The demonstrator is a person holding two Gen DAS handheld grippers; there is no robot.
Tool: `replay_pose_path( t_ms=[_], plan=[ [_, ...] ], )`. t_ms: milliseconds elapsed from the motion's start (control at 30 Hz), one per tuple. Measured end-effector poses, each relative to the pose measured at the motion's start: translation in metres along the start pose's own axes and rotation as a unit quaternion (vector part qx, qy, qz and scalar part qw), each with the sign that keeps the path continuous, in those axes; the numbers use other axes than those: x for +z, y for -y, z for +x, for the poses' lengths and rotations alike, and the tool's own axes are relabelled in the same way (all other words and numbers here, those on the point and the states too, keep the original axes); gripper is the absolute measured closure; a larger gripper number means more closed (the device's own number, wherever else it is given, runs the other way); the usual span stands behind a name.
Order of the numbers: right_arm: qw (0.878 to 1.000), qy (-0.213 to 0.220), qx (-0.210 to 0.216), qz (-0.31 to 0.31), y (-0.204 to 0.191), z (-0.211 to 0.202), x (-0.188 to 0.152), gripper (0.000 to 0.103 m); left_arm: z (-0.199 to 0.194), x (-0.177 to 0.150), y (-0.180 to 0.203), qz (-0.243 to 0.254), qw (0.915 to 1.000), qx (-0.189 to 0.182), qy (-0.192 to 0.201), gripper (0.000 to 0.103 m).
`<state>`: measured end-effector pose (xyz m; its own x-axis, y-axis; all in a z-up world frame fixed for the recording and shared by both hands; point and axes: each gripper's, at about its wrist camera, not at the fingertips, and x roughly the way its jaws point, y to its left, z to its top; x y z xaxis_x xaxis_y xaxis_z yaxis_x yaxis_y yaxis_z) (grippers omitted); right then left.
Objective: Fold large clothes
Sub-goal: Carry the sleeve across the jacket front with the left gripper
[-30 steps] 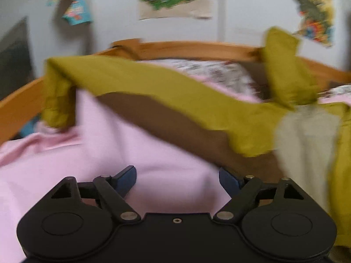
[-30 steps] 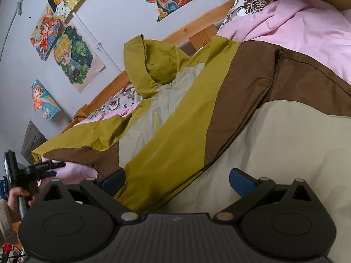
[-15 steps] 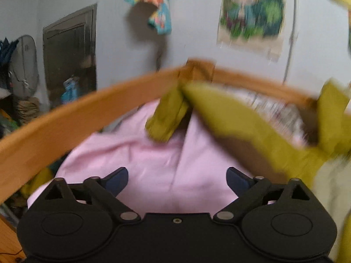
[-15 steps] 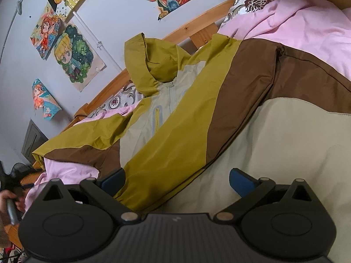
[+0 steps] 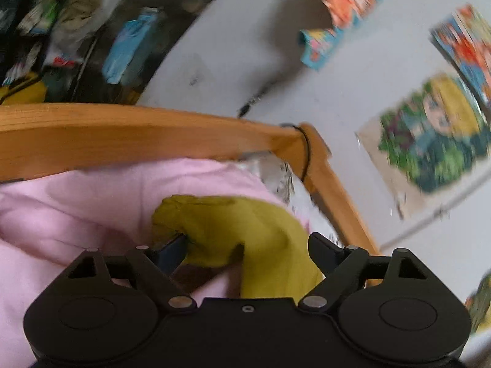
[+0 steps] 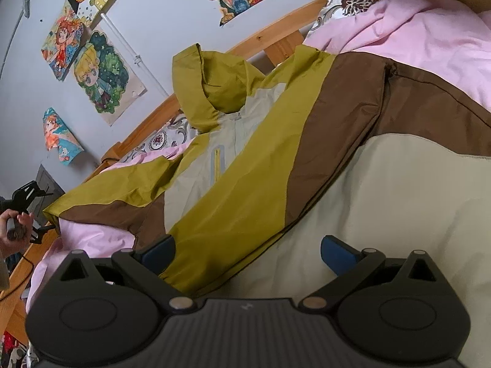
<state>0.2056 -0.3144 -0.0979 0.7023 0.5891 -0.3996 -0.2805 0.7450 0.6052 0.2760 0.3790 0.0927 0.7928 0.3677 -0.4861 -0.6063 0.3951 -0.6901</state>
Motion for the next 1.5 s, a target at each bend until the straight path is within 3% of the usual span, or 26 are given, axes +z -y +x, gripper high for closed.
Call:
replay_pose_path(
  t_ms=[100, 167, 200, 233, 267, 300, 433, 567, 700, 800, 933, 1000, 1167, 1267, 1400, 1467, 1500],
  plan=[
    [1.000, -0.005, 0.000, 0.000, 0.002, 0.003, -0.002, 0.000, 0.011, 0.008, 0.006, -0.001, 0.9998, 0.019, 0.007, 0.028],
    [1.000, -0.009, 0.000, -0.001, 0.001, 0.005, -0.004, 0.000, 0.019, 0.009, 0.008, -0.001, 0.9995, 0.032, 0.003, 0.047],
    [1.000, -0.010, 0.001, -0.001, 0.001, 0.005, -0.004, 0.000, 0.022, 0.009, 0.009, 0.000, 0.9993, 0.038, 0.001, 0.065],
    [1.000, -0.011, 0.002, -0.001, 0.001, 0.005, -0.005, 0.000, 0.023, 0.009, 0.010, 0.000, 0.9992, 0.041, -0.001, 0.076],
    [1.000, -0.010, 0.003, -0.002, 0.001, 0.004, -0.005, 0.000, 0.022, 0.008, 0.011, -0.001, 0.9992, 0.040, 0.003, 0.080],
    [1.000, -0.009, 0.003, -0.003, 0.001, 0.004, -0.004, 0.000, 0.016, 0.007, 0.009, 0.003, 0.9993, 0.037, 0.009, 0.090],
    [1.000, -0.007, 0.003, -0.002, 0.001, 0.003, -0.002, 0.000, 0.002, 0.000, 0.028, 0.067, 0.9962, 0.030, 0.046, 0.097],
    [1.000, -0.005, 0.006, -0.004, 0.001, 0.001, -0.001, 0.000, -0.013, -0.014, 0.071, 0.173, 0.9798, 0.028, 0.097, 0.098],
    [1.000, -0.002, 0.008, -0.006, -0.001, 0.000, 0.000, 0.000, -0.030, -0.038, 0.119, 0.283, 0.9479, -0.003, 0.146, 0.098],
    [1.000, 0.004, 0.006, -0.006, 0.000, -0.002, 0.002, 0.000, -0.051, -0.068, 0.154, 0.358, 0.9170, -0.066, 0.163, 0.098],
    [1.000, 0.020, 0.003, -0.010, -0.001, -0.007, 0.006, 0.000, -0.082, -0.124, 0.197, 0.436, 0.8705, -0.171, 0.153, 0.098],
    [0.999, 0.032, -0.002, -0.013, -0.002, -0.012, 0.009, 0.000, -0.095, -0.152, 0.214, 0.458, 0.8504, -0.224, 0.129, 0.098],
    [0.996, 0.071, -0.038, -0.026, 0.000, -0.026, 0.019, 0.000, -0.114, -0.235, 0.240, 0.516, 0.7890, -0.328, 0.057, 0.098],
    [0.992, 0.098, -0.078, -0.027, 0.005, -0.034, 0.027, 0.000, -0.112, -0.286, 0.236, 0.535, 0.7626, -0.363, 0.009, 0.098],
    [0.986, 0.126, -0.110, -0.008, 0.023, -0.045, 0.040, 0.000, -0.105, -0.363, 0.210, 0.583, 0.7112, -0.389, -0.052, 0.098],
    [0.983, 0.137, -0.125, 0.000, 0.032, -0.050, 0.045, 0.000, -0.098, -0.395, 0.193, 0.592, 0.6977, -0.394, -0.089, 0.097],
    [0.981, 0.141, -0.132, 0.005, 0.037, -0.051, 0.048, 0.000, -0.092, -0.407, 0.187, 0.592, 0.6953, -0.393, -0.109, 0.097]
  ],
)
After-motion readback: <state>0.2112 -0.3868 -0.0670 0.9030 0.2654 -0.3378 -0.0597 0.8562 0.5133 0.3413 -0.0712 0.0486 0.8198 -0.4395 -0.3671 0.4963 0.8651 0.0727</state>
